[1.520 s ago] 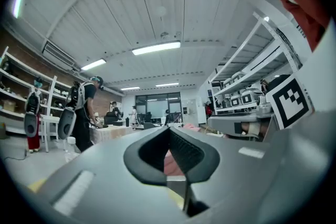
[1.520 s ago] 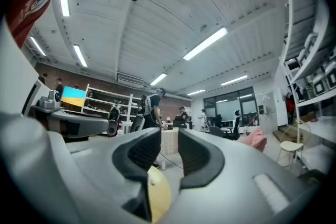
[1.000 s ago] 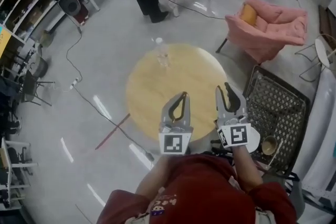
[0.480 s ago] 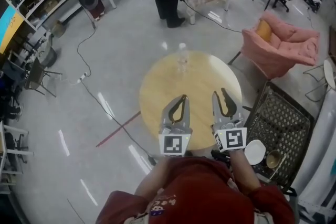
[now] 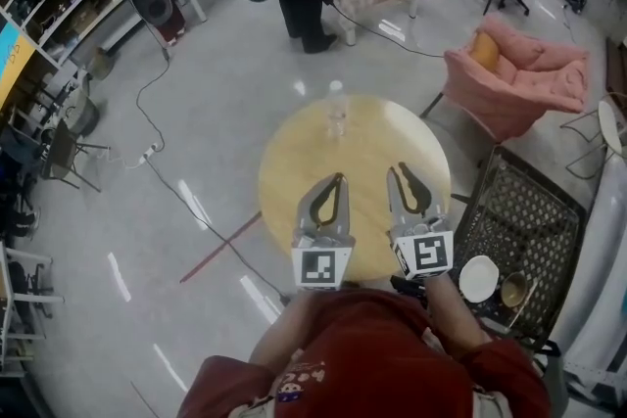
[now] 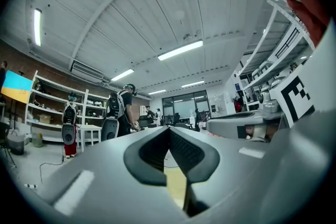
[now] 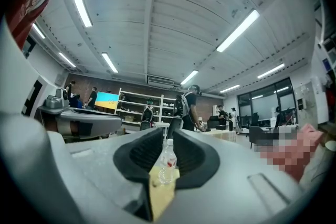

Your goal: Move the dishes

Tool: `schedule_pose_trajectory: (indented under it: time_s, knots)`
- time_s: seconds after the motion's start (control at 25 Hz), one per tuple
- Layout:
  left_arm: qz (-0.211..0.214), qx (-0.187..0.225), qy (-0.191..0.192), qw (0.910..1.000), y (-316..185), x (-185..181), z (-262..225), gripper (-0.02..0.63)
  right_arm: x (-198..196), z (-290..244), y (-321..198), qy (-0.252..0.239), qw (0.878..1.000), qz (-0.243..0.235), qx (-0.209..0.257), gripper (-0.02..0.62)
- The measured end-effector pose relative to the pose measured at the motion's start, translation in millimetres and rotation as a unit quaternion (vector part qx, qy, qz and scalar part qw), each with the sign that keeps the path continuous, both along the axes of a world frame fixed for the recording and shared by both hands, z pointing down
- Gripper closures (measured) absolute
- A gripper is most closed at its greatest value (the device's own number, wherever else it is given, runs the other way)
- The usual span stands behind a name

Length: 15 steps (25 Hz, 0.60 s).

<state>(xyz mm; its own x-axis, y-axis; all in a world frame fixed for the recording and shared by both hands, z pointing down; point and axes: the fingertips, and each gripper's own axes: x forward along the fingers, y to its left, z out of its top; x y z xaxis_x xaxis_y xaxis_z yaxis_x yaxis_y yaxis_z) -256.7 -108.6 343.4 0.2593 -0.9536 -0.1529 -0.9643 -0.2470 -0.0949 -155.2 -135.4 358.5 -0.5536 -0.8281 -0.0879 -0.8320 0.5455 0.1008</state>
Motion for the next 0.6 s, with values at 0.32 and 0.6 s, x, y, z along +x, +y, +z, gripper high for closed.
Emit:
schedule_pose_trajectory:
  time_s: [0.32, 0.6]
  knots:
    - [0.008, 0.008, -0.004, 0.9999, -4.5, -1.1, -0.6, 0.6, -6.0, 2.4, -1.7, 0.008, 1.0, -0.01, -0.009, 0.592]
    - [0.01, -0.003, -0.007, 0.9999, -6.5, -5.5, 2.2, 0.6, -9.7, 8.9, -4.7, 0.022, 0.999, 0.003, -0.028, 0.594]
